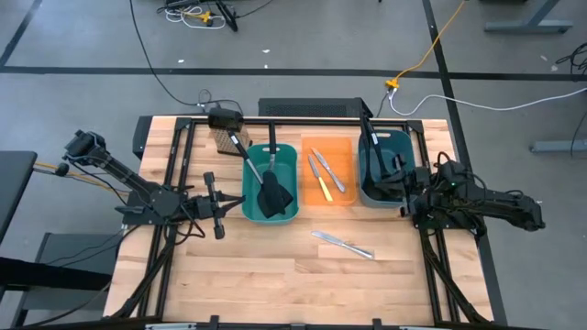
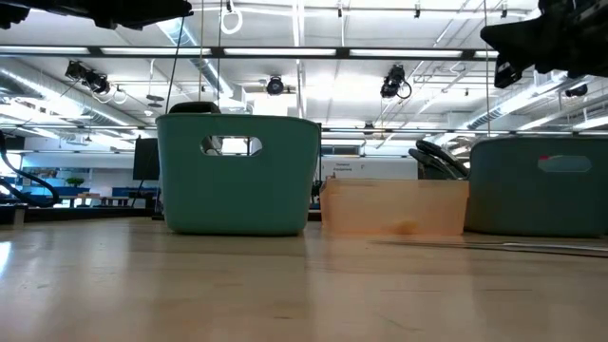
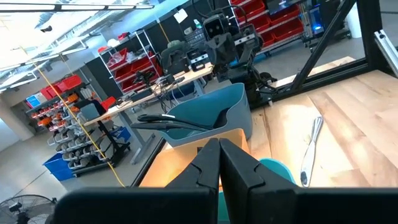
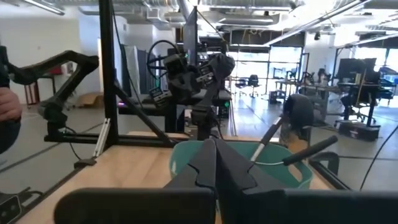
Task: Pick & Place Kitchen Items
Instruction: Put the silver table knife into the orange bin
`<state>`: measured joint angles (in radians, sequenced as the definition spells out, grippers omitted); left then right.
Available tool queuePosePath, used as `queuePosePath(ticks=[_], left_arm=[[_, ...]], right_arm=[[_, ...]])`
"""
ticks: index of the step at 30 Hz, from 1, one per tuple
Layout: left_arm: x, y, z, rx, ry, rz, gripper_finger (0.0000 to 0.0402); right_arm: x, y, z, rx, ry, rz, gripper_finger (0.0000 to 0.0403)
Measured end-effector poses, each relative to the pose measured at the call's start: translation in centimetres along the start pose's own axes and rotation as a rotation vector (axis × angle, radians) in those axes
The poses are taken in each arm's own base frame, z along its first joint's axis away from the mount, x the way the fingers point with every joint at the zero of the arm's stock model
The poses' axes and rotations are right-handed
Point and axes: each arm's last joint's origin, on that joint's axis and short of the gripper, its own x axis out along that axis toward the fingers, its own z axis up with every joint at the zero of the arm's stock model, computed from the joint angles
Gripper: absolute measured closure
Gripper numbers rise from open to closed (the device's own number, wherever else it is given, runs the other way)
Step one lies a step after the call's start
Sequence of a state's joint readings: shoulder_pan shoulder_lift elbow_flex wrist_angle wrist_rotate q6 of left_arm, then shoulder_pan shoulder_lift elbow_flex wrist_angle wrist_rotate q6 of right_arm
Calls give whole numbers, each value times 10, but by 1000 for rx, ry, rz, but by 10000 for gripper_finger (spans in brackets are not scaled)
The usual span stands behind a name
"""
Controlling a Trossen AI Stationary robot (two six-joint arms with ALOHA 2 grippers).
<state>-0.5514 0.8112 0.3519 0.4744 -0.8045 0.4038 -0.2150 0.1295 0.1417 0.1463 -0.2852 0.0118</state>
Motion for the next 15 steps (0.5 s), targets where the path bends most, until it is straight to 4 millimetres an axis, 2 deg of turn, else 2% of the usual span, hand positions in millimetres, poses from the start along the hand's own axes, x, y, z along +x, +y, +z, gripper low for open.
queuePosePath(ticks=[7,12,15], left_arm=[[0,0,0,0,1,2,388],[0,0,0,1,1,3,388],[0,0,0,1,3,6,388]], right_arm=[[0,1,0,9,-4,9,395],[1,-1,0,63,-4,-83,396],[6,2,4,102,22,-40,396]])
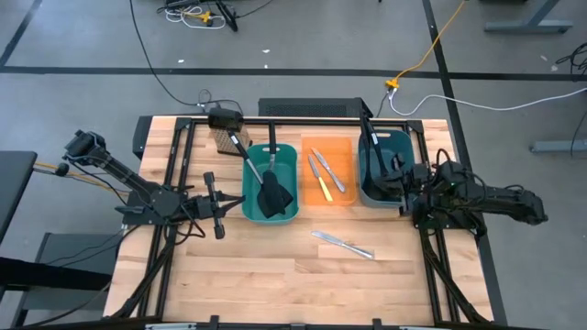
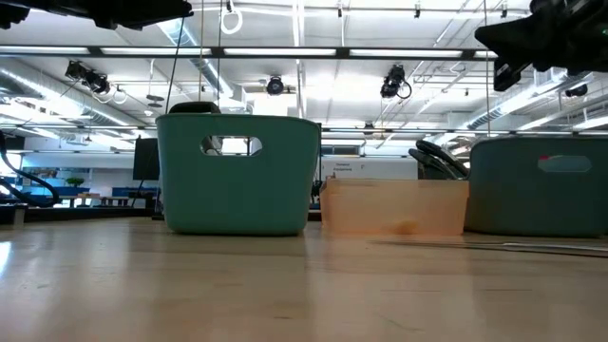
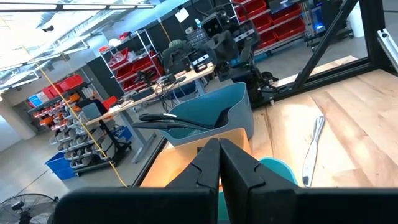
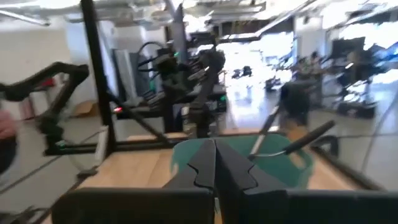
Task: Pick & Place Kitchen Items
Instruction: Put the silver table knife into the orange bin
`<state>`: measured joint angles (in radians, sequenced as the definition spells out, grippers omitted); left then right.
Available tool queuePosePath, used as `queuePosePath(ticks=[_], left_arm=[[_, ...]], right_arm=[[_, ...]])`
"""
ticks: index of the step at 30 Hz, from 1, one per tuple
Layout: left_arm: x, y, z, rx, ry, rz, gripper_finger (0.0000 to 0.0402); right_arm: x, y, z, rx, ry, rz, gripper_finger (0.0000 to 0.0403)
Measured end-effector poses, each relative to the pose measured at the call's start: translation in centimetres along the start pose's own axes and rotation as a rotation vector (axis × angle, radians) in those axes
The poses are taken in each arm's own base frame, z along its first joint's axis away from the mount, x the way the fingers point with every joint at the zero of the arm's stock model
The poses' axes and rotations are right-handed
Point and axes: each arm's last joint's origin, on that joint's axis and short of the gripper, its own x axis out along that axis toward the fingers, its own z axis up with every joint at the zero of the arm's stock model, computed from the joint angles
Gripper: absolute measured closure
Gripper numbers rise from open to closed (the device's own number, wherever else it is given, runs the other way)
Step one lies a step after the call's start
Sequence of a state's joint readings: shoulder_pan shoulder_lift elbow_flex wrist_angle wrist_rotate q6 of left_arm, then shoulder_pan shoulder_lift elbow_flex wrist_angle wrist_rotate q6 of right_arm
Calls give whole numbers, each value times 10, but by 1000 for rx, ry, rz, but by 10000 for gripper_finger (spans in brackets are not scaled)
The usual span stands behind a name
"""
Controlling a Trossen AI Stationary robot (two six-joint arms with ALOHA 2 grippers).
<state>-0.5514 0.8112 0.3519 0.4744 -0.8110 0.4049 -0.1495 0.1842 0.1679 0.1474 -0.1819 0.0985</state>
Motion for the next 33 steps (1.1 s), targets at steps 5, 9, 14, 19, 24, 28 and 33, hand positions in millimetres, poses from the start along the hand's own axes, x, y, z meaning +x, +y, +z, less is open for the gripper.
queuePosePath(ticks=[5,9,14,19,24,28,33], left_arm=[[0,0,0,1,1,0,388],[0,0,-1,12,9,-3,388],[0,-1,-3,30,26,-10,388],[0,-1,-3,29,26,-10,388],[0,-1,-3,27,26,-10,388],[0,-1,-3,16,26,-10,388],[0,-1,-3,12,26,-10,388]], right_arm=[[16,12,1,66,200,3,396],[36,29,-6,103,424,-38,396],[66,59,-13,93,625,-79,391],[101,85,-21,67,876,-169,368],[134,104,-36,103,1044,-162,321],[144,110,-51,132,1128,-215,262],[143,111,-71,215,1220,-323,215]])
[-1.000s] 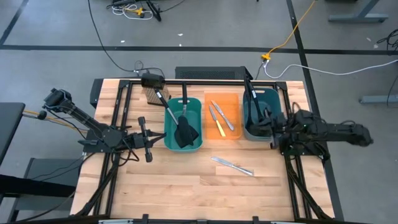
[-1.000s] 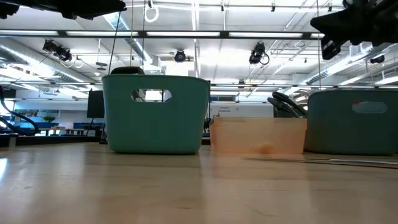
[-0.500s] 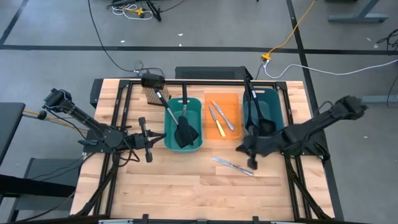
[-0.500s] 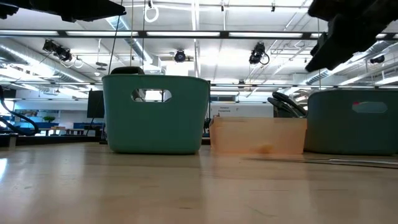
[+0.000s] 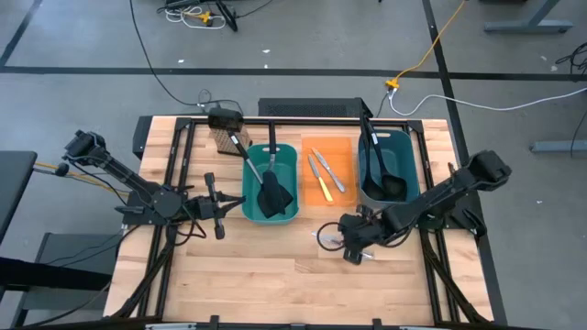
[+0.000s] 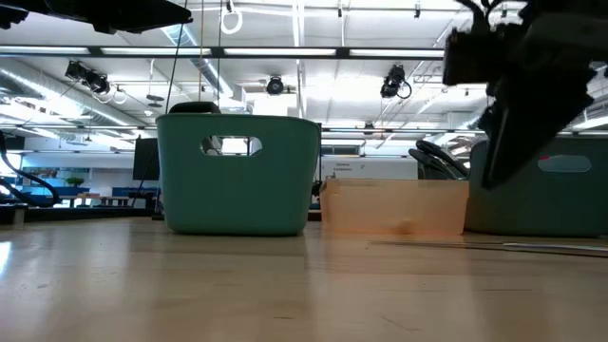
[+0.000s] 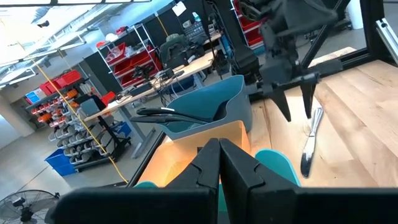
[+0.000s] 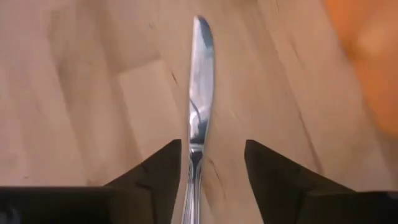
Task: Pick & Place Kitchen Items
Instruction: Put the silver table knife into the orange bin
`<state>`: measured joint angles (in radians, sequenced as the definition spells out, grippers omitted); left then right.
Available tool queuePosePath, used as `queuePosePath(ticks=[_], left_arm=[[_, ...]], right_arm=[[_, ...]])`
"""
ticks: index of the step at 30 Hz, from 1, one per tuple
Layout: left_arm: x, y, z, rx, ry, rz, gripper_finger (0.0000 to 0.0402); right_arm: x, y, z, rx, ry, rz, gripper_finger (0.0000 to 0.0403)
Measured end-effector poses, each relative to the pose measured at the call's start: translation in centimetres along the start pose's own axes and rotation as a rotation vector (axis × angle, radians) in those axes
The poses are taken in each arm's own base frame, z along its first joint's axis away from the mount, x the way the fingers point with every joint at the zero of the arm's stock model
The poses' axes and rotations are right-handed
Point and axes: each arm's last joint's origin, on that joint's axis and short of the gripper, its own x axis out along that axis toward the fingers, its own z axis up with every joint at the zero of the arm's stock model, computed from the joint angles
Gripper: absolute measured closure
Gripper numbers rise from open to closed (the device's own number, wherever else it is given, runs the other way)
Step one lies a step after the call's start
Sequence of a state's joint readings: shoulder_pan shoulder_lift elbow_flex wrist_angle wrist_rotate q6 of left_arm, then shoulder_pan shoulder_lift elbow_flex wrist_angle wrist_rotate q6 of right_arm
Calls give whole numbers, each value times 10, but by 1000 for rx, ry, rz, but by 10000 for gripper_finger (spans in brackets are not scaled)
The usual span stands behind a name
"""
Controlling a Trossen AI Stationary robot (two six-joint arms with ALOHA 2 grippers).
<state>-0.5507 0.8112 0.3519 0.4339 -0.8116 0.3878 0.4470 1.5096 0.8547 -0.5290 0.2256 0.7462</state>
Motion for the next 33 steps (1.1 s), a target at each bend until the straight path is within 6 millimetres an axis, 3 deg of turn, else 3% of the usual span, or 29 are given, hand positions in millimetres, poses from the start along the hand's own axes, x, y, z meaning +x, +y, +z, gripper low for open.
queuePosePath(ticks=[7,18,26,33], left_arm=[[0,0,0,1,1,0,388],[0,0,0,1,0,0,388],[0,0,0,0,0,0,388],[0,0,0,-2,-1,0,388]], right_arm=[[20,14,-13,29,47,-12,221],[50,25,-28,-49,91,-70,291],[55,31,-32,-181,42,-85,351],[59,33,-34,-195,25,-91,360]])
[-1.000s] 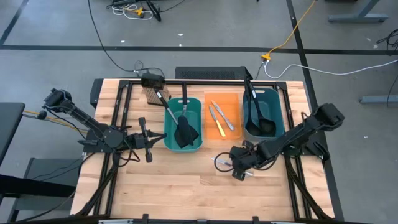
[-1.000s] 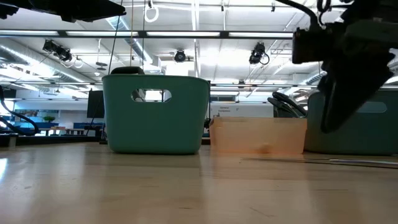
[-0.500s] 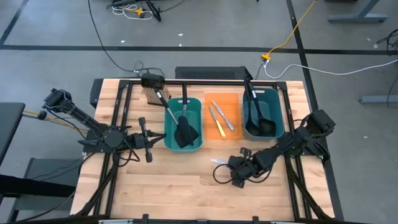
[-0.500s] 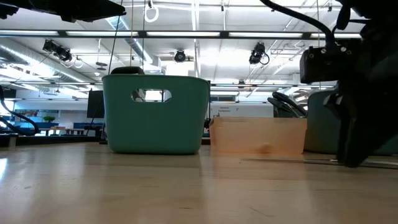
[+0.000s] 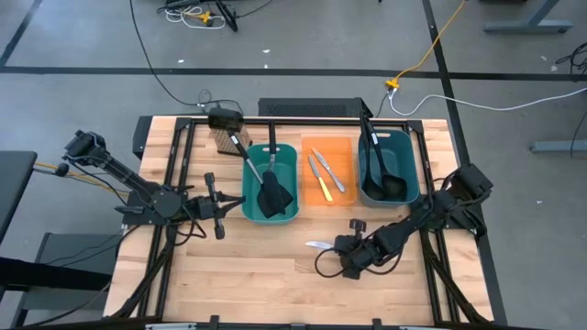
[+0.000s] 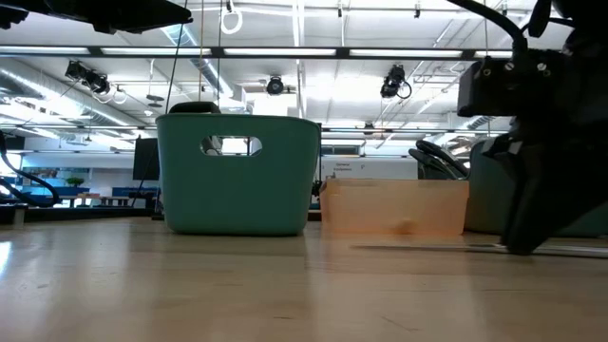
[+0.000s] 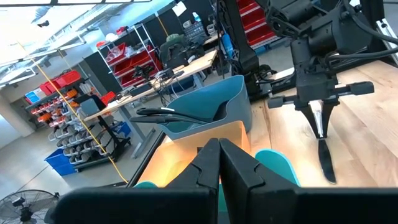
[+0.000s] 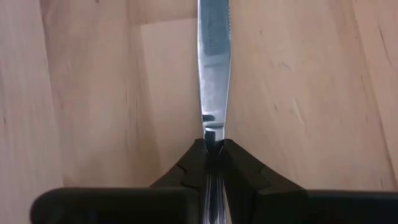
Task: Pick & Place Kitchen Items
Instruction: Put the silver table knife into the orange bin
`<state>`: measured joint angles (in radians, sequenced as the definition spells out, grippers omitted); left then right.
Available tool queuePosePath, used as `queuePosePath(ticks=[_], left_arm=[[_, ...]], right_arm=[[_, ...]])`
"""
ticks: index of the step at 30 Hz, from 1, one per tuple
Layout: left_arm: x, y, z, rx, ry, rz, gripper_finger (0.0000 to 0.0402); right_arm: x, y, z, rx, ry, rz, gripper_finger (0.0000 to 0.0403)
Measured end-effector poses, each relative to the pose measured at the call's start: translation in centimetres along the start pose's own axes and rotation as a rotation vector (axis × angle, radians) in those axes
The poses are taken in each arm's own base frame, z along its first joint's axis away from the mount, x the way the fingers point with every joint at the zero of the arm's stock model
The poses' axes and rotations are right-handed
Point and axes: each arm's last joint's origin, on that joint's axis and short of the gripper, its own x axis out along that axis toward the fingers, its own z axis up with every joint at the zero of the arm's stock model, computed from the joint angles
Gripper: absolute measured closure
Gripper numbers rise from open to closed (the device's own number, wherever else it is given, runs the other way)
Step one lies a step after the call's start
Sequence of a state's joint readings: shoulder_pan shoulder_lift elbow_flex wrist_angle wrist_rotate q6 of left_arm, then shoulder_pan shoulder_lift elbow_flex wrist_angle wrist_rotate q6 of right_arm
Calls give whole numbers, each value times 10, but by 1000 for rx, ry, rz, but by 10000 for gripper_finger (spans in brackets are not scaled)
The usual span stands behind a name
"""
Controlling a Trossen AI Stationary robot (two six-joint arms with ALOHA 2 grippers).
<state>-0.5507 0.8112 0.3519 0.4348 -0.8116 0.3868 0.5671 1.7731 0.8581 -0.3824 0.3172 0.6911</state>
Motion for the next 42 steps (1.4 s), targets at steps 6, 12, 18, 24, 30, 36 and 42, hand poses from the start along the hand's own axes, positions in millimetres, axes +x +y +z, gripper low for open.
queuePosePath(ticks=[6,12,18,24,30,36,42], left_arm=[[0,0,0,-1,0,0,388],[0,0,0,-2,-1,0,388],[0,0,0,-2,-2,-3,388],[0,0,0,-1,-2,-3,388],[0,0,1,-3,-6,-3,388],[0,-1,2,-23,-30,-41,388],[7,-11,16,-93,-87,-212,396]], right_arm=[[2,4,2,-4,-17,40,362],[2,9,6,-2,-77,82,362],[1,13,9,-31,-117,114,361],[-3,18,16,-60,-131,125,360],[-7,22,21,-63,-150,141,367],[-9,24,24,-74,-168,142,391],[-9,23,25,-73,-182,123,387]])
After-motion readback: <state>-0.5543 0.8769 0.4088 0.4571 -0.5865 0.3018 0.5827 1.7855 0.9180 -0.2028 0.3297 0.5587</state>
